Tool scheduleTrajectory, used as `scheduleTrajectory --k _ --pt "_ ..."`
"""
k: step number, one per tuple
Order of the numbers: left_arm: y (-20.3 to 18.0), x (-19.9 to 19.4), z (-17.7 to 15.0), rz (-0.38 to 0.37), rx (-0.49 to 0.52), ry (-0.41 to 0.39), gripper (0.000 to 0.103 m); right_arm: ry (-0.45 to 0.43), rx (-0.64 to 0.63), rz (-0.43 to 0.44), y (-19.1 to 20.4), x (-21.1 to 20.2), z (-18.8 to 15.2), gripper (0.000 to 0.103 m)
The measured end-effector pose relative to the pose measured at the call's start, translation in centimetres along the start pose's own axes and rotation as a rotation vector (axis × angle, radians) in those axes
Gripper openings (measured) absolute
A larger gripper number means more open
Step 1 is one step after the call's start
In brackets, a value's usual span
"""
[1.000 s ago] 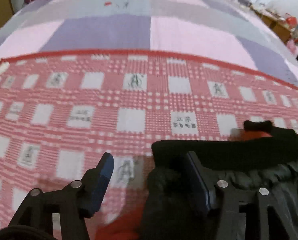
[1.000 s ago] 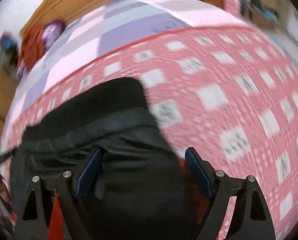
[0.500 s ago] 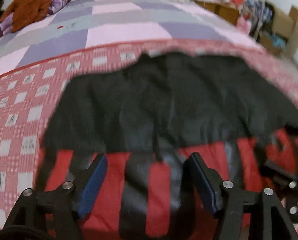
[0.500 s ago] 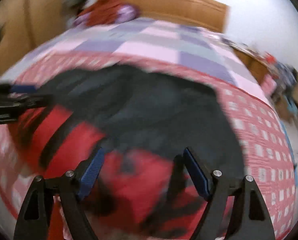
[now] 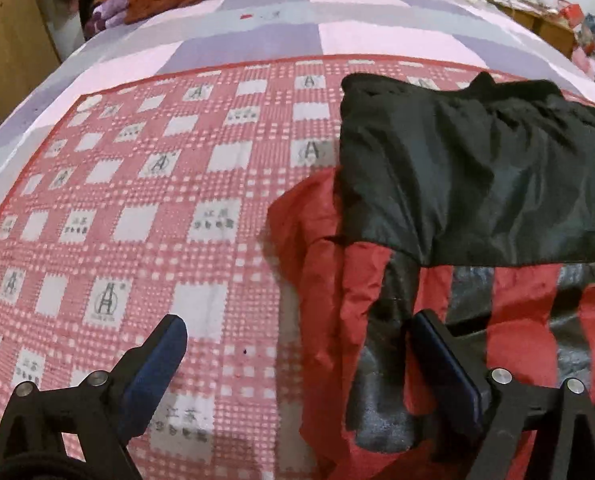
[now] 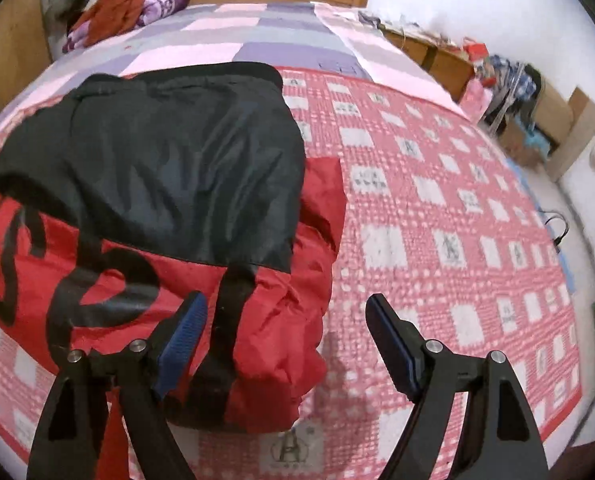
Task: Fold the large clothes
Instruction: 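Release the hem and pull both tools back from the folded jacket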
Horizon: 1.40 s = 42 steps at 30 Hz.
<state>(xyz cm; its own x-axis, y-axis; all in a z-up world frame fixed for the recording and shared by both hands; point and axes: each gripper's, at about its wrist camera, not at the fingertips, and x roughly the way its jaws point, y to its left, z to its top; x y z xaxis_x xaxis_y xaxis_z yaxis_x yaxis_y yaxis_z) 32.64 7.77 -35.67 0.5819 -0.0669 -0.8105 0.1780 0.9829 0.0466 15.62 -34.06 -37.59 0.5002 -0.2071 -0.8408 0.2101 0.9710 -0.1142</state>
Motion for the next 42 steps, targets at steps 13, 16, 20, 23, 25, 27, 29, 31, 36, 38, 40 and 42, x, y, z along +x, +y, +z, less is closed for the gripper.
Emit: scheduleTrajectory --k 13,16,20,23,25,27,29,31,36,38,40,42 --pt "-12.2 -3.3 6.9 -0.23 0.146 -0.09 0.089 -0.12 -0.137 0.12 7.9 -2.7 9.0 0.085" --pt "-13.7 1.6 8.6 -0.176 0.177 0.015 0.089 -0.072 -0.253 0.161 12.2 -0.2 11.0 0.085" --pt "-8.8 5.6 9.7 -0.111 0.082 0.082 0.09 -0.002 -0.224 0.072 9.9 4.5 13.5 0.085" --pt "-6.6 6.6 9.8 -0.131 0.078 0.104 0.092 0.08 0.055 0.052 1.4 7.4 13.8 0.085" --pt "-6.8 6.5 9.5 -0.087 0.113 0.085 0.096 0.111 0.16 0.044 -2.3 8.1 13.1 0.087" --pt "-6.2 6.9 9.4 -0.098 0.059 0.101 0.097 0.112 0.143 0.012 -3.3 8.2 12.3 0.087" --pt "-6.7 6.9 9.3 -0.08 0.072 0.104 0.098 0.098 0.149 0.022 -3.7 8.3 11.7 0.087" --pt "-7.3 6.6 9.1 -0.07 0.085 0.106 0.098 0.086 0.141 0.011 -3.5 8.2 11.6 0.087" --pt "-7.0 6.4 9.1 -0.069 0.085 0.109 0.098 0.084 0.131 0.006 -2.4 8.4 11.2 0.087" --pt "-7.0 6.3 9.1 -0.064 0.085 0.111 0.098 0.085 0.126 0.003 -2.8 8.0 11.5 0.087" --pt "-7.2 6.4 9.3 -0.061 0.084 0.111 0.098 0.085 0.117 -0.007 -2.8 8.1 11.7 0.087" --pt "-7.2 5.8 9.1 -0.052 0.092 0.105 0.098 0.083 0.115 -0.016 -2.7 7.8 11.7 0.087"
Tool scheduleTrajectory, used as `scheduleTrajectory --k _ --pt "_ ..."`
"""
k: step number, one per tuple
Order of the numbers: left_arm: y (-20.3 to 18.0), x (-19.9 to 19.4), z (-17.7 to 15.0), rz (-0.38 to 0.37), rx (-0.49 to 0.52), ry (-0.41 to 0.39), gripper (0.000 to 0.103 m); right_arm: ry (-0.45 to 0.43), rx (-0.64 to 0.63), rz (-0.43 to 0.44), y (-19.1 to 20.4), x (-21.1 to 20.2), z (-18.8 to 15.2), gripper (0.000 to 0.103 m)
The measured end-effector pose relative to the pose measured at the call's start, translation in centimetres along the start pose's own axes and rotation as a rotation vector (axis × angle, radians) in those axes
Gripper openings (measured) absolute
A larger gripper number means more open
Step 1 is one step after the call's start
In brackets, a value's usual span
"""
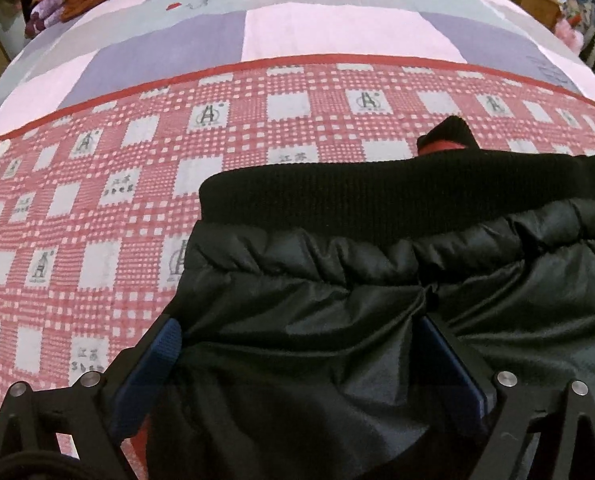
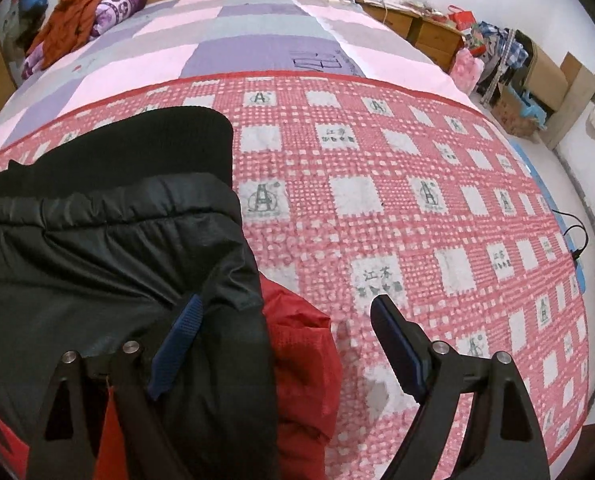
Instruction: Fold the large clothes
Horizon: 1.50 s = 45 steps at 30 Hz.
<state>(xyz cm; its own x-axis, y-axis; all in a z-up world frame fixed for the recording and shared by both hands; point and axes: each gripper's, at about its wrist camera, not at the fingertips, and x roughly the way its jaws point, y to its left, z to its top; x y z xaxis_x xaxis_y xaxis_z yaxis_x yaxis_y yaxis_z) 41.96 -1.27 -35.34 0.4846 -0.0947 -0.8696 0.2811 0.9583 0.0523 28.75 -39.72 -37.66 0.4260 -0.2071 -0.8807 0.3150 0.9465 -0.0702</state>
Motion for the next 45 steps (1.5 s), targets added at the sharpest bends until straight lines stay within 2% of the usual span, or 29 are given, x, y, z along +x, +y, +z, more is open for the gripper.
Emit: scheduleTrajectory --k 5,11,17,21,23,25,28,31,32,35,41,45 --pt "0.0 -1.3 -0.5 0.017 0.006 -0.014 0.097 -0.018 0.001 -0.027 0.1 -1.4 -0.5 0.087" --pt "0.7 -4.8 -2.3 0.037 -0.004 -0.049 0.096 -0.089 -0.045 -0.061 0.9 -6.0 -2.9 0.087" --pt "3.3 -10.2 -7.7 0.083 -0.064 -0.051 0.096 -0.116 -0.086 -0.045 1.3 -11.6 -8.1 0.087" --pt "4.1 -15.0 -12.8 0.13 -0.098 0.021 0.096 -0.116 -0.075 -0.023 2.1 -17.0 -13.0 0.087" --pt "4.2 -17.9 -14.9 0.136 -0.139 0.071 0.096 -0.126 -0.059 -0.054 2.7 -19.8 -14.9 0.087" --pt "3.7 -21.1 -17.0 0.104 -0.182 0.126 0.096 -0.113 -0.022 -0.116 3.4 -23.5 -16.8 0.089" --pt "1.9 -25.7 -18.9 0.101 -0.172 0.167 0.096 -0.05 -0.014 -0.018 4.6 -27.4 -18.1 0.089" --pt "0.2 -29.9 -19.0 0.139 -0.129 0.151 0.096 -0.026 -0.077 0.025 6.5 -31.4 -18.9 0.088" --pt "0.1 -30.7 -18.9 0.13 -0.137 0.157 0.096 -0.029 -0.102 0.049 7.1 -32.8 -19.1 0.088" --pt "0.1 -32.7 -17.5 0.041 -0.196 0.149 0.096 -0.061 -0.154 0.084 8.4 -36.0 -19.4 0.089" --pt "0.5 -33.9 -15.5 0.047 -0.201 0.122 0.096 -0.069 -0.128 0.098 8.9 -38.3 -18.4 0.089" --pt "0.9 -33.8 -15.4 0.058 -0.194 0.124 0.096 -0.078 -0.11 0.081 8.4 -38.2 -17.6 0.089"
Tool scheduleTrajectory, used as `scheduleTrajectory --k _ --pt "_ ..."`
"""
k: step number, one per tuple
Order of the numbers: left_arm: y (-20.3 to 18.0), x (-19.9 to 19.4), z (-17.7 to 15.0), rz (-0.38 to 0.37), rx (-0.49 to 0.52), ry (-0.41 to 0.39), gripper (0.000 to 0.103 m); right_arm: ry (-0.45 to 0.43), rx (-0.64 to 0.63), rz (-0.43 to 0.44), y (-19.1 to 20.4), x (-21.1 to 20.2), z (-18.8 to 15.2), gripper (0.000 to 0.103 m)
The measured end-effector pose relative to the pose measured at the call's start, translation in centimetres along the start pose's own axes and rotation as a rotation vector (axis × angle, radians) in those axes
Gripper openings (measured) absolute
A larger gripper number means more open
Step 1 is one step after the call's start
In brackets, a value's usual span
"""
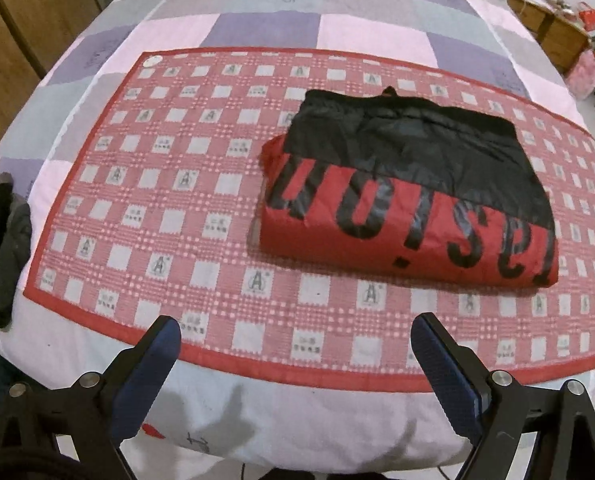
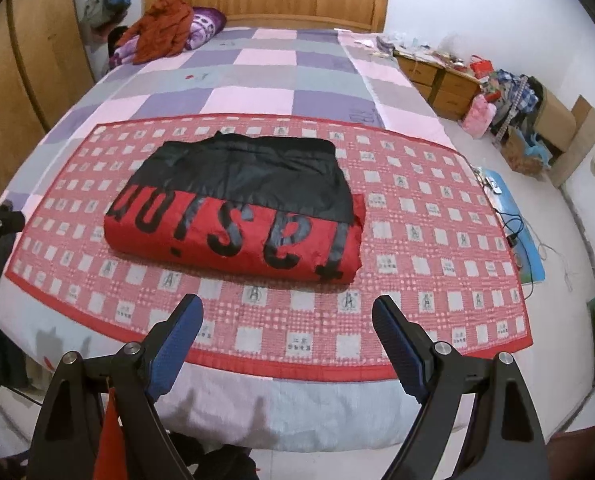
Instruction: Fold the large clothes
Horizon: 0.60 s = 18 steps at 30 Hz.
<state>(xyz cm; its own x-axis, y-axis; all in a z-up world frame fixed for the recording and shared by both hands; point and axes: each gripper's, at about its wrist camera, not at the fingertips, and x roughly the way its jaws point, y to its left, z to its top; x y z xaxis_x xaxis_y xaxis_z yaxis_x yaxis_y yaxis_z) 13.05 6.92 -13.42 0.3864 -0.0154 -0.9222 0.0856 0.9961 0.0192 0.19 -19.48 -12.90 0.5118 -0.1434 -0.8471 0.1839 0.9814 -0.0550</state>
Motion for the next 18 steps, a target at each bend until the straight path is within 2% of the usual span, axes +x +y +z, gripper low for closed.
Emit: scheduleTrajectory --k 11,15,18 --pt "0.1 4.9 1.6 0.027 0.011 0.05 0.096 0.065 0.049 -0.049 -2.2 3.8 -0.2 0.089" --pt "0.6 8.4 2.4 0.027 0.019 0.024 0.096 0.082 0.053 -0.076 -3.4 6.9 -0.2 0.089" --pt "2.4 11.8 3.5 0.014 -0.017 -0.004 0.096 0.095 0.068 -0.095 -4.8 10.0 -0.2 0.088"
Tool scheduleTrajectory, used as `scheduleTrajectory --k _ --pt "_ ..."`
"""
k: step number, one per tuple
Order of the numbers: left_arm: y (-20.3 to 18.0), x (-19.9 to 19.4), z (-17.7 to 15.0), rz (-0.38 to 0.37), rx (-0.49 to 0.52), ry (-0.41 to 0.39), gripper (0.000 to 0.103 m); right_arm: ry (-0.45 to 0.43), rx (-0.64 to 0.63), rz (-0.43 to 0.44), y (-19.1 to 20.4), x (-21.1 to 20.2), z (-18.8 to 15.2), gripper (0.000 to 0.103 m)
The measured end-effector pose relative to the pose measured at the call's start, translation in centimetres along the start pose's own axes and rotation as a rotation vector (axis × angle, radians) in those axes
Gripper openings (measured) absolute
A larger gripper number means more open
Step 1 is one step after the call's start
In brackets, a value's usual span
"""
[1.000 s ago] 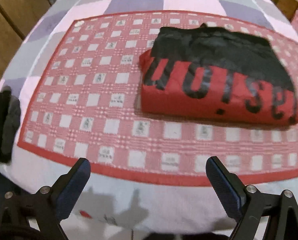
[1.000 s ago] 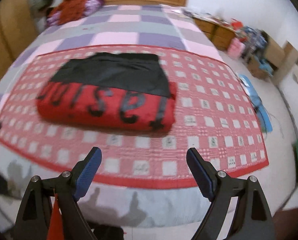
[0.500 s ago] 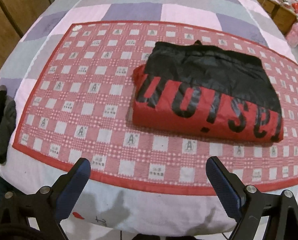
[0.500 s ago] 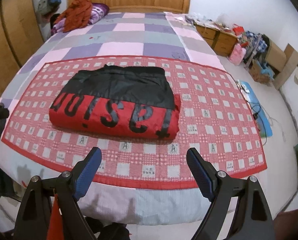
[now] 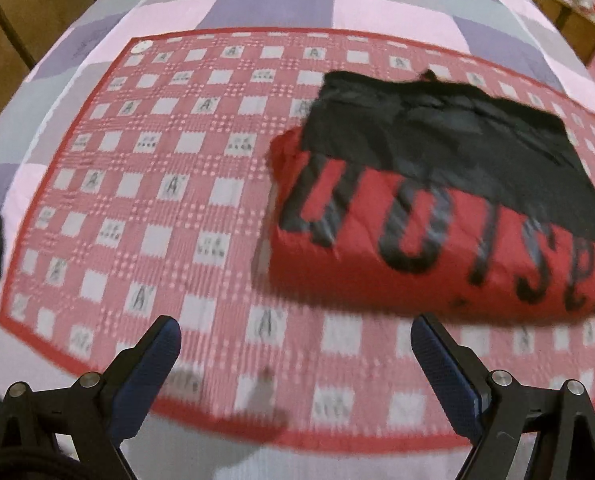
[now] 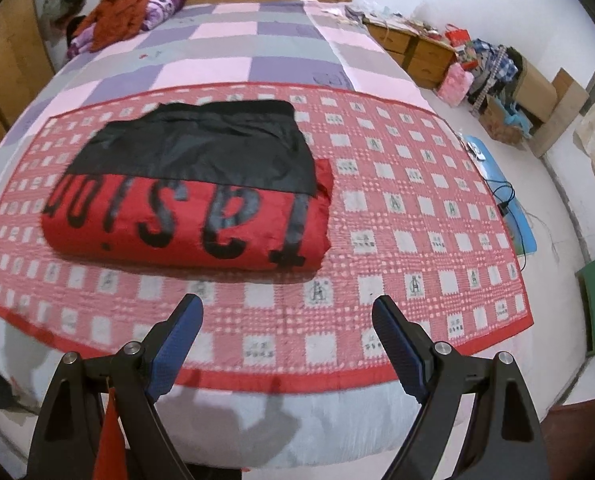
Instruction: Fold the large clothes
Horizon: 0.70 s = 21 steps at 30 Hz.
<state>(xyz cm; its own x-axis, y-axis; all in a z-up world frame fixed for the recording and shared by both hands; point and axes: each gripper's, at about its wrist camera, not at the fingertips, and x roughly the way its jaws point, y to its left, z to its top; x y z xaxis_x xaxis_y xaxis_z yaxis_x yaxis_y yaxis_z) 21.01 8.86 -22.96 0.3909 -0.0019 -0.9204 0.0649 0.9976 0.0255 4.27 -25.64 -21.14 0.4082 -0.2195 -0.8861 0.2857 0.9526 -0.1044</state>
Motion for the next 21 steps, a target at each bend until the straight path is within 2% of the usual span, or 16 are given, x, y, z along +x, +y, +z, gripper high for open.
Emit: scheduleTrajectory --k 3,6,9,12,15,16,19,21 --pt "2.2 3.7 1.4 -0.016 -0.057 -0.011 0.096 0.033 0.04 -0.024 -1.4 3.5 0.6 0.088" --pt "3.3 6.6 2.8 -0.083 -0.093 -0.008 0.096 0.042 0.076 -0.034 -2.5 5.7 1.1 0.088" --pt "2.5 9.6 4.1 -0.141 -0.049 -0.017 0.096 0.043 0.096 -0.042 -3.1 7.4 1.4 0.088" --pt "1.2 12.3 5.5 -0.16 0.022 -0.016 0.096 0.042 0.089 -0.046 -3.2 8.6 1.6 0.088" --pt "0.8 15.8 6.1 -0.165 0.054 0.049 0.097 0.025 0.072 -0.036 -3.5 9.6 1.9 0.088" --pt "1.0 17.5 6.0 -0.195 0.034 0.081 0.103 0.02 0.067 -0.032 -3.7 10.2 2.0 0.088" --pt "1.9 19.4 5.6 -0.268 -0.034 0.105 0.103 0.019 0.084 -0.003 -4.8 12.0 2.3 0.088" --pt "1.9 19.5 5.3 -0.281 -0.048 0.097 0.103 0.033 0.114 0.027 -5.9 13.5 2.5 0.088"
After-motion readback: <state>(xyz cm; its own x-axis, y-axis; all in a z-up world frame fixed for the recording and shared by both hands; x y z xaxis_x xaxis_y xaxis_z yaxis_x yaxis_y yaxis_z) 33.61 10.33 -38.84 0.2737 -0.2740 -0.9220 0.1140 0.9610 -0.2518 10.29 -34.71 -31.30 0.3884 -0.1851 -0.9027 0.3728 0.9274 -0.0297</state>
